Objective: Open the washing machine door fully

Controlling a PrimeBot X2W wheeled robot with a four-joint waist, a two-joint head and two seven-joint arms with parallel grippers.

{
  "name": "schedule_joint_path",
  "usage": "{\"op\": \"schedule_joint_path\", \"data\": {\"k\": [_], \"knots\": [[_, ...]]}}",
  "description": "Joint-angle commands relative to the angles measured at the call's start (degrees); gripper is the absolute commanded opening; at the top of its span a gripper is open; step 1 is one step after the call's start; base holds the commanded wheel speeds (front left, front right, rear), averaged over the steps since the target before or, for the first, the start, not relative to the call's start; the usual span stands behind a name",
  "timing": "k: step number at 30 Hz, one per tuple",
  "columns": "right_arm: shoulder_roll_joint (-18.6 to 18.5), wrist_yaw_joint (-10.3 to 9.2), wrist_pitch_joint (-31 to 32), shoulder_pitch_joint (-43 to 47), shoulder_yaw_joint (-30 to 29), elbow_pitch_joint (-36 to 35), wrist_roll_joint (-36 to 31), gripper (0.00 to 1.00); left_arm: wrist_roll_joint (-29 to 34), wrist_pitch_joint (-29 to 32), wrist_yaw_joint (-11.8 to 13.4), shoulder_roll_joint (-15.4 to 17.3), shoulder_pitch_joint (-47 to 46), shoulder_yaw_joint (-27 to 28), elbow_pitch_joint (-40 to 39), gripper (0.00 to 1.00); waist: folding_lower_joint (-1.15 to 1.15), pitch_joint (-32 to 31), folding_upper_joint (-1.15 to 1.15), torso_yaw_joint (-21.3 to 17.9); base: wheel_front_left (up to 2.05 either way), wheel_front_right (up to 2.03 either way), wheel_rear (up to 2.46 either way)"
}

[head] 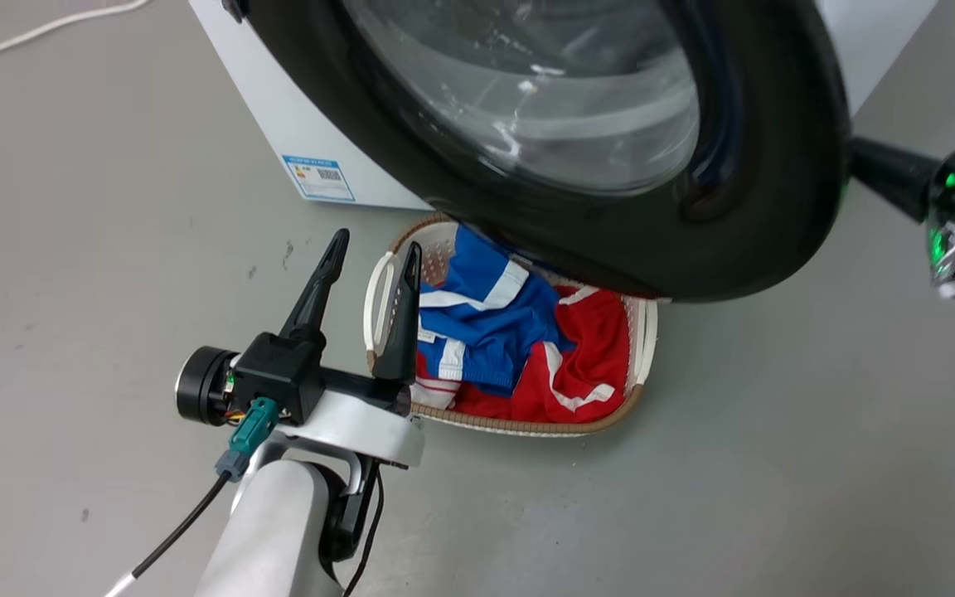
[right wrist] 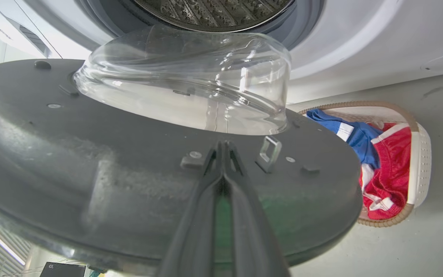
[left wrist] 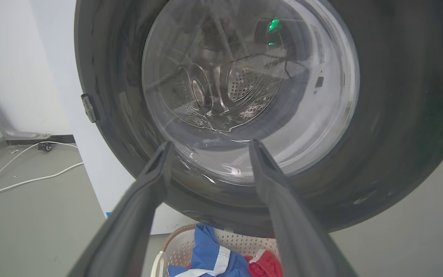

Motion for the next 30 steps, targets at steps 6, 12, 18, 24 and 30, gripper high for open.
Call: {"op": "schedule_joint_path", "data": {"k": [6, 12, 18, 24, 30], "knots": [[2.7, 0.15, -0.2, 8.2, -0.6, -6.1, -0.1, 0.00, 0.4, -0.1, -0.5, 0.0, 2.1, 0.5, 0.8, 1.00, 0.00, -3.1, 0.00, -0.4, 0.00, 0.00, 0.00], [6.5, 0.16, -1.3, 14.4, 0.0, -12.7, -0.5, 0.00, 0.5, -0.1, -0.5, 0.0, 3.9, 1.1, 1.2, 1.00, 0.00, -5.7, 0.00, -0.9, 0.00, 0.00, 0.00], [10.5, 0.16, -2.9, 20.4, 1.4, -17.9, -0.8, 0.00, 0.6, -0.1, -0.5, 0.2, 5.5, 2.0, 1.4, 1.00, 0.00, -7.3, 0.00, -1.5, 0.00, 0.00, 0.00], [13.2, 0.16, -5.5, 25.7, 3.4, -21.4, -0.4, 0.00, 1.0, -0.1, -0.9, 0.4, 6.8, 2.0, 1.9, 1.00, 0.00, -8.9, 0.00, -1.9, 0.00, 0.00, 0.00], [14.2, 0.16, -7.5, 28.4, 7.8, -21.9, -0.3, 0.00, 1.0, -0.1, -1.3, 0.6, 8.0, 2.0, 2.6, 1.00, 0.00, -10.3, 0.00, -2.3, 0.00, 0.00, 0.00]]}}
